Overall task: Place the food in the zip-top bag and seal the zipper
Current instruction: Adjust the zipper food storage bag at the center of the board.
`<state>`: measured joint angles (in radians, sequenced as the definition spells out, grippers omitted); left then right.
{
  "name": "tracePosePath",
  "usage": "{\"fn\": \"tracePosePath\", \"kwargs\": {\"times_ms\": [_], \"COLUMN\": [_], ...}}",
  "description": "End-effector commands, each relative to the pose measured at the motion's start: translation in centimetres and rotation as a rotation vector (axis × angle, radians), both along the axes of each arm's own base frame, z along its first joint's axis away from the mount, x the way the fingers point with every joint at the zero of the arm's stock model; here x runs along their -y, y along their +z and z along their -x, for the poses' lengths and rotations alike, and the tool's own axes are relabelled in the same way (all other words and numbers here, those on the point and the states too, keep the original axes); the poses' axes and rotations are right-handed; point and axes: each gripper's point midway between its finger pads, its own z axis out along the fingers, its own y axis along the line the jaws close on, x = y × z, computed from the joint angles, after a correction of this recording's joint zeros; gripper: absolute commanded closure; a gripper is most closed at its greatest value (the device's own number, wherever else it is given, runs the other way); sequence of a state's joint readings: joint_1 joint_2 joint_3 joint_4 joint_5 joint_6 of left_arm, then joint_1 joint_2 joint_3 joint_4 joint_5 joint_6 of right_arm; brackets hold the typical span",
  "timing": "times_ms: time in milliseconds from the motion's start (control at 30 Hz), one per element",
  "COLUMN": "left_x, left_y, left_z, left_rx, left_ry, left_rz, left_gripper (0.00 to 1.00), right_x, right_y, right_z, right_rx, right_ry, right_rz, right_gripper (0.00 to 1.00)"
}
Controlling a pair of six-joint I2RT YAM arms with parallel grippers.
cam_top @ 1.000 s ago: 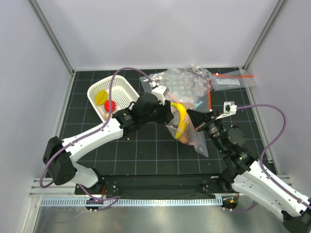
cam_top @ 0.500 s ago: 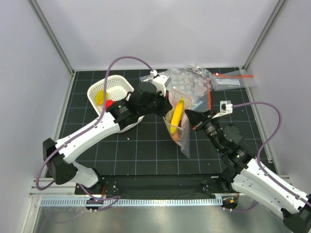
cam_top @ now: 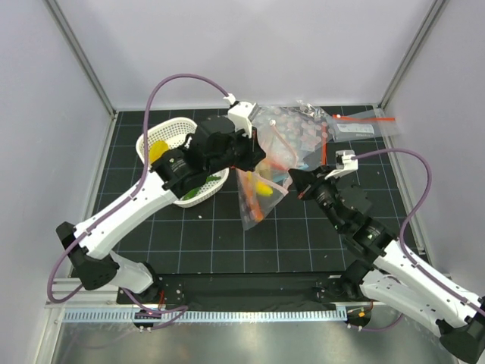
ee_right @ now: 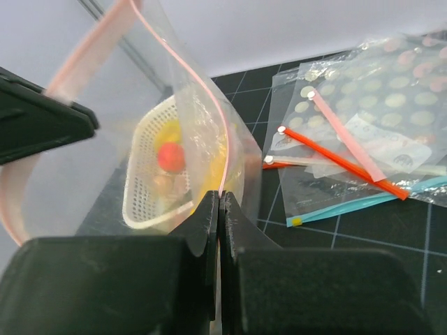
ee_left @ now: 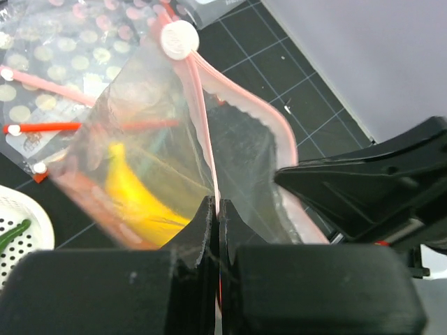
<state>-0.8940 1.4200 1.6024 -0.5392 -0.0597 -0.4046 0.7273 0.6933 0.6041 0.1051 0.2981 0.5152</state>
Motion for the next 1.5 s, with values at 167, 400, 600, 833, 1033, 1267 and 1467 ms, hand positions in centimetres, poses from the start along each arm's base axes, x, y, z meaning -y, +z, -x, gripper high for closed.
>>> {"fn": "tracePosePath", "kwargs": {"times_ms": [167,400,600,833,1033,1267,1467], "left_x": [1.0,0.7,1.8,2.1,0.9,0.1,-0.5], "left_y": [-1.5,-5.5,-6.0,-5.5,-3.8,-3.4,-4.1], "left_z": [-0.5,-1.5,-0.9,-0.1,0.9,1.2,0.3], "left_rx": [0.002,0.059,0.025,0.003,0.024,0.031,0.025], "left_ry": [-0.015,0.007,-0.044,-0.075,-0.072,-0.05,0.015], "left_rz": [0.02,0.018,0.04,0.072,0.11,0.122,0.095], "left_gripper": [1.0,1.0,1.0,1.0,0.98,0.97,0.98], "right_x": [0.5,-1.2,-0.3,-0.7,-2.2,-3.9,-2.6], "right_y": [5.1,1.7,1.0,1.9,2.3,1.7,0.2], "right_z": [0.5,-1.4,-2.1,-0.5,0.4,0.5,-0.4], "right_rx": [0.106,-0.05,-0.106,-0.111,-0.109,-0.135,-0.216], "right_ry": [0.017,0.036,-0.018,0.059,0.14,0.196,0.098], "right_rz": [0.097,0.247,0.32,0.301,0.231,0.208,0.292], "right_gripper": [0.97,0.55,0.46,0.34,0.34,0.35,0.44]}}
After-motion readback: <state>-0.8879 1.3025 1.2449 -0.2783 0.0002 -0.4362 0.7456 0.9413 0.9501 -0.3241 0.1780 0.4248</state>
